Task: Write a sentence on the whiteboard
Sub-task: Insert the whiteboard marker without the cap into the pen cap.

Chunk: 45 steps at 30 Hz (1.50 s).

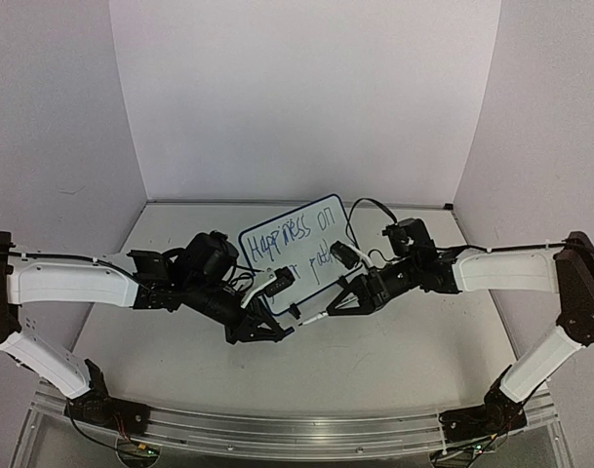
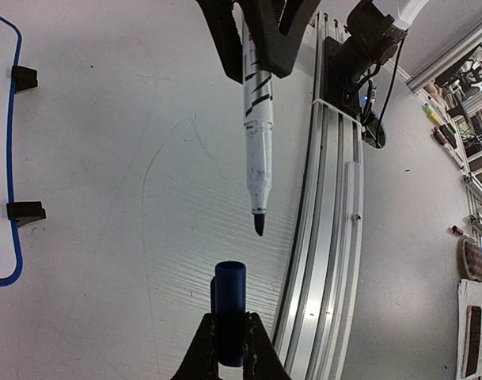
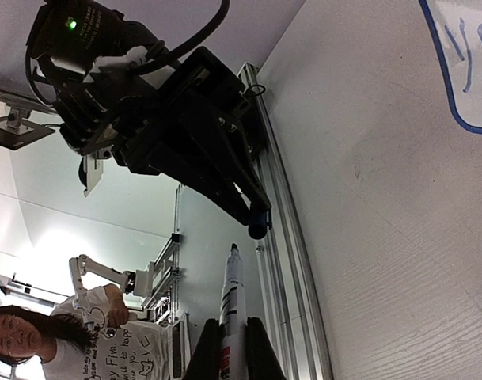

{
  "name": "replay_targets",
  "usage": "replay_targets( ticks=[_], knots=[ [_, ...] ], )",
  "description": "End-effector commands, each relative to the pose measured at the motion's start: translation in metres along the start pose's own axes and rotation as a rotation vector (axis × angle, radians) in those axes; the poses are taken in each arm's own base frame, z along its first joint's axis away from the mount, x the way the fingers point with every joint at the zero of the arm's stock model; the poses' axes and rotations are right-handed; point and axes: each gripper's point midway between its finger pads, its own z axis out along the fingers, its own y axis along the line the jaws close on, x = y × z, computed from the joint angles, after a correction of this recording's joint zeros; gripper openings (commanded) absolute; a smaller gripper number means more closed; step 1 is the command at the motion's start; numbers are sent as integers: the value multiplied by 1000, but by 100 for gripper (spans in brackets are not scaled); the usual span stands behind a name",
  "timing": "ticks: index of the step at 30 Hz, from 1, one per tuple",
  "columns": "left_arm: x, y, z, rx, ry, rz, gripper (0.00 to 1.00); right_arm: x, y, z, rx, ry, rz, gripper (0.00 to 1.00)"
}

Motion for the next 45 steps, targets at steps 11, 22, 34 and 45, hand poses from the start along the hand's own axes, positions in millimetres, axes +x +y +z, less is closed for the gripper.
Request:
replay_targets(
  ticks=[11,22,34,45],
  knots=[
    [-28,-11,-6,29,-75,61,0,-15,2,4,6,-20,-52,0],
    [-29,-11,-7,26,-75,60,0,-14,2,10,-2,-4,-49,0],
    [-30,-11,-6,30,-79,62,0,-14,1,14,-3,3,-49,0],
    [-30,-11,-6,29,-87,59,0,-12,-1,17,-4,14,-43,0]
  ],
)
